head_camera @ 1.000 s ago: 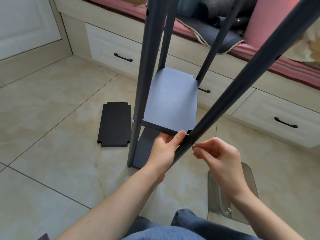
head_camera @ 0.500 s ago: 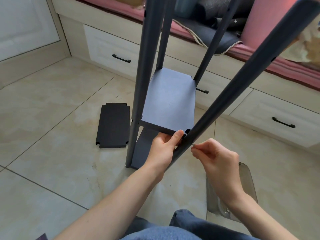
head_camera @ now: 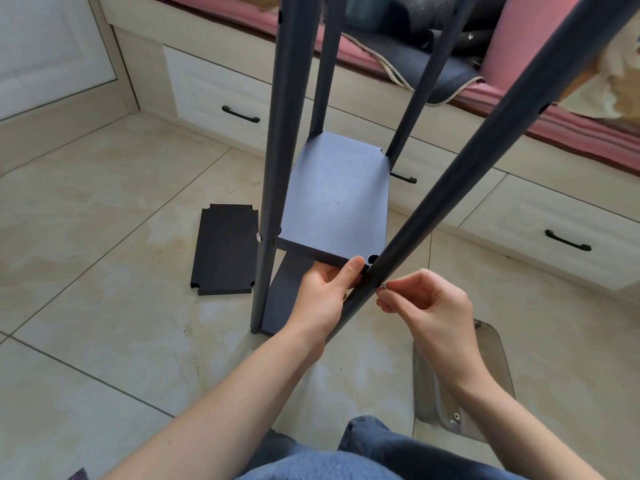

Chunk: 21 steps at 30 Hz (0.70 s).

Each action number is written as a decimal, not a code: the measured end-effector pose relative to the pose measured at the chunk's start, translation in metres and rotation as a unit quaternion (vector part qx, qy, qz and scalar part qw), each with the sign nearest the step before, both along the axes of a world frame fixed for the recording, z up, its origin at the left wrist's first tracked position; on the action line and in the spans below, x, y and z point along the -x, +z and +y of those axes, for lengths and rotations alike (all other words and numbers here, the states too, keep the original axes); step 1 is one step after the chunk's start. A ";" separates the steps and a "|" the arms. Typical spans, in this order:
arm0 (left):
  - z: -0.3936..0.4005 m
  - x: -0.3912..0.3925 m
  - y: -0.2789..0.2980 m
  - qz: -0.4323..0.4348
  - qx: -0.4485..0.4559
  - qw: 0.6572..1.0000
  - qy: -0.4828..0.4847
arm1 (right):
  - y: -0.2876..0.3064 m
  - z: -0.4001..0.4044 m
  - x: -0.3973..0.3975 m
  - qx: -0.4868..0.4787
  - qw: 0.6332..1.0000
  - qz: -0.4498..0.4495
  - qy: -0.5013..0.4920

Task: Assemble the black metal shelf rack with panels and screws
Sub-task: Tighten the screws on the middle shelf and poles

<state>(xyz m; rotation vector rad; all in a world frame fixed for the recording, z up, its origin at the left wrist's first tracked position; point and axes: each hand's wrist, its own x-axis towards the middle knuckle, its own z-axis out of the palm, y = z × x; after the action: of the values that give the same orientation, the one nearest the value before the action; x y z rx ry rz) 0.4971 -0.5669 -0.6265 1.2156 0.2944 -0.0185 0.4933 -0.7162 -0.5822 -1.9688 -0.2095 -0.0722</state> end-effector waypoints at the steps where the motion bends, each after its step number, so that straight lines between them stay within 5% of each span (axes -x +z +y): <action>1: 0.000 0.000 0.000 0.001 -0.001 1.000 0.000 | 0.001 0.001 0.000 0.005 1.000 -0.002 -0.003; 21: 0.003 0.005 0.010 0.007 0.100 0.995 -0.005 | 0.005 0.008 -0.004 0.090 0.994 -0.048 -0.028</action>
<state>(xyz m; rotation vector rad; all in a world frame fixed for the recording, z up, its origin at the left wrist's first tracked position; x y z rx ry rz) 0.4921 -0.5634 -0.6166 1.0180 0.2903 -0.0641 0.4969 -0.7087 -0.5769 -2.1529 -0.2296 -0.1898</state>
